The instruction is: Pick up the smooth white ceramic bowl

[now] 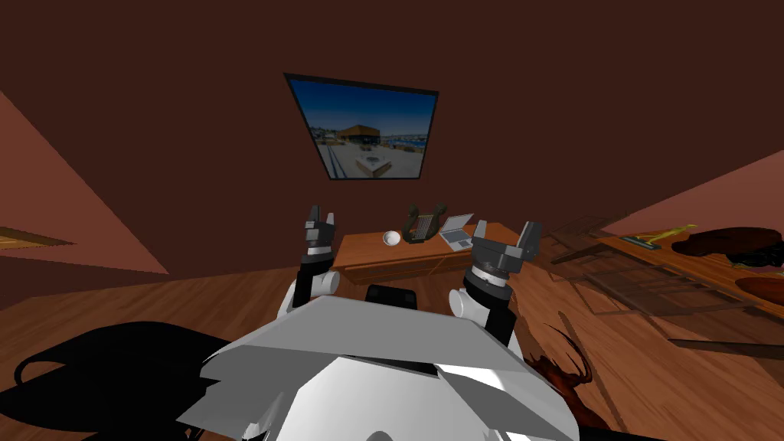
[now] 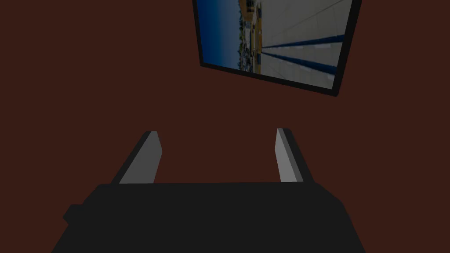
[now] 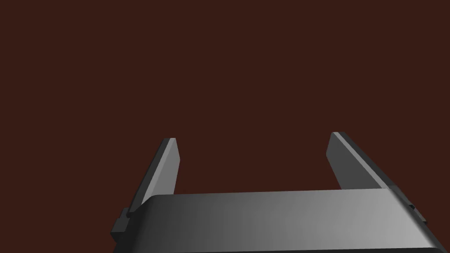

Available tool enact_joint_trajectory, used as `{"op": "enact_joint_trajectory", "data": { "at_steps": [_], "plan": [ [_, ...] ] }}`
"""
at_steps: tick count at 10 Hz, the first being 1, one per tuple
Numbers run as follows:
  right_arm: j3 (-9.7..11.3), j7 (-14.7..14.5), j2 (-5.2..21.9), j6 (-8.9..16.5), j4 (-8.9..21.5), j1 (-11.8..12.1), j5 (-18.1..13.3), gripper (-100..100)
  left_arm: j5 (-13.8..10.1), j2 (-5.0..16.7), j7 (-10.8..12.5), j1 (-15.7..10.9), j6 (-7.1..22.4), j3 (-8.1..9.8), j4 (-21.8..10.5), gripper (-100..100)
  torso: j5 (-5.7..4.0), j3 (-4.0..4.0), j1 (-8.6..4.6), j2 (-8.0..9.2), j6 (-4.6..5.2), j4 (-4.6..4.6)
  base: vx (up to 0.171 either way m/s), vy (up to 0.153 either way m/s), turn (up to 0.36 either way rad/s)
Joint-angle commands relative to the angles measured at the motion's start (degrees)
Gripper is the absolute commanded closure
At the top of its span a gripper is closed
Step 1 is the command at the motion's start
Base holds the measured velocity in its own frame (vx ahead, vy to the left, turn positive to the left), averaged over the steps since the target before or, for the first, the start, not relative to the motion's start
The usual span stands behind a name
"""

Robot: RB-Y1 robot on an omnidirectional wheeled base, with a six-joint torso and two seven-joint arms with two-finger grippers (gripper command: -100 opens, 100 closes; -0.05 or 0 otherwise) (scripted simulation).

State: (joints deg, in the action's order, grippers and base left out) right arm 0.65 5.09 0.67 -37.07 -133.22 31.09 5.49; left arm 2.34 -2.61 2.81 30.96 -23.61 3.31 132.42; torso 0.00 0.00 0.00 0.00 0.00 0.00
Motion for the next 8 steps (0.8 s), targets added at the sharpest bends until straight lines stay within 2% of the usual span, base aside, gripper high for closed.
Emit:
{"op": "enact_joint_trajectory", "data": {
  "at_steps": [1,4,8],
  "plan": [
    [0.0,0.0,0.0,0.0,0.0,0.0,0.0,0,-0.36,2.55,-0.08,-0.62,0.78,-0.34,-1.37,-100,0.0,0.0,0.0,0.0,0.0,0.0,-0.031,-0.019,-0.091],
    [0.01,0.0,-0.01,0.0,0.0,-0.01,0.0,0,-1.21,6.65,-0.23,-2.22,2.69,-1.06,-4.76,-100,-0.04,0.13,-0.17,0.22,0.02,0.05,-0.064,-0.048,-0.103],
    [0.01,0.0,-0.01,0.0,0.0,-0.01,0.0,0,-2.84,12.19,-0.48,-5.75,6.69,-2.31,-11.3,-100,-0.06,0.17,-0.28,0.29,0.02,0.07,-0.079,-0.071,-0.148]
  ]
}}
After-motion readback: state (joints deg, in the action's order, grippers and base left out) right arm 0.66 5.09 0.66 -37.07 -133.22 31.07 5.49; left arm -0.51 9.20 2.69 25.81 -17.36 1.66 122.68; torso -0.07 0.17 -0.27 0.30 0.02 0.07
